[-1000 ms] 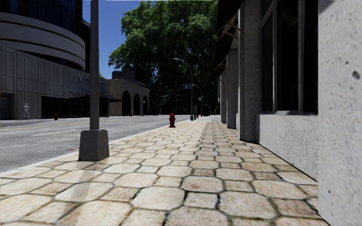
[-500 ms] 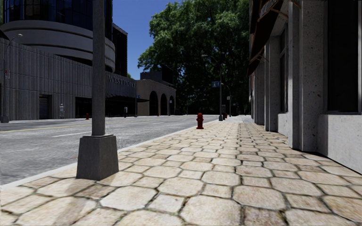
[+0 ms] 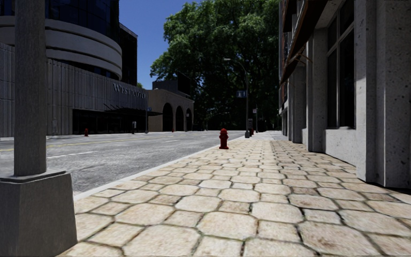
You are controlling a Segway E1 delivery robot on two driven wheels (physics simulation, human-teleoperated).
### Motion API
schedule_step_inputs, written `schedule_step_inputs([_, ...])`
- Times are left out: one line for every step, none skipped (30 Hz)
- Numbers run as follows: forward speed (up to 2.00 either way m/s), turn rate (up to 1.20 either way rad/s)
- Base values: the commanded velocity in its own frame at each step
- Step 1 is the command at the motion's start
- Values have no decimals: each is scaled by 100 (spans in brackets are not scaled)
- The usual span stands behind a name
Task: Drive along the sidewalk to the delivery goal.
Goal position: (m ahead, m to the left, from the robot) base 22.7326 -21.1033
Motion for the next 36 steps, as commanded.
schedule_step_inputs([200, -120])
schedule_step_inputs([200, -120])
schedule_step_inputs([200, -120])
schedule_step_inputs([200, -120])
schedule_step_inputs([200, -120])
schedule_step_inputs([200, -101])
schedule_step_inputs([200, -86])
schedule_step_inputs([200, -32])
schedule_step_inputs([200, 0])
schedule_step_inputs([200, 0])
schedule_step_inputs([200, 0])
schedule_step_inputs([200, 0])
schedule_step_inputs([200, 0])
schedule_step_inputs([200, 0])
schedule_step_inputs([200, 0])
schedule_step_inputs([200, 0])
schedule_step_inputs([200, 0])
schedule_step_inputs([200, 0])
schedule_step_inputs([200, 0])
schedule_step_inputs([200, 1])
schedule_step_inputs([200, 54])
schedule_step_inputs([200, 80])
schedule_step_inputs([200, 102])
schedule_step_inputs([200, 109])
schedule_step_inputs([200, 60])
schedule_step_inputs([200, 38])
schedule_step_inputs([200, 31])
schedule_step_inputs([200, 24])
schedule_step_inputs([200, 10])
schedule_step_inputs([200, 2])
schedule_step_inputs([200, 0])
schedule_step_inputs([200, 0])
schedule_step_inputs([200, 0])
schedule_step_inputs([200, 0])
schedule_step_inputs([200, 0])
schedule_step_inputs([200, 0])
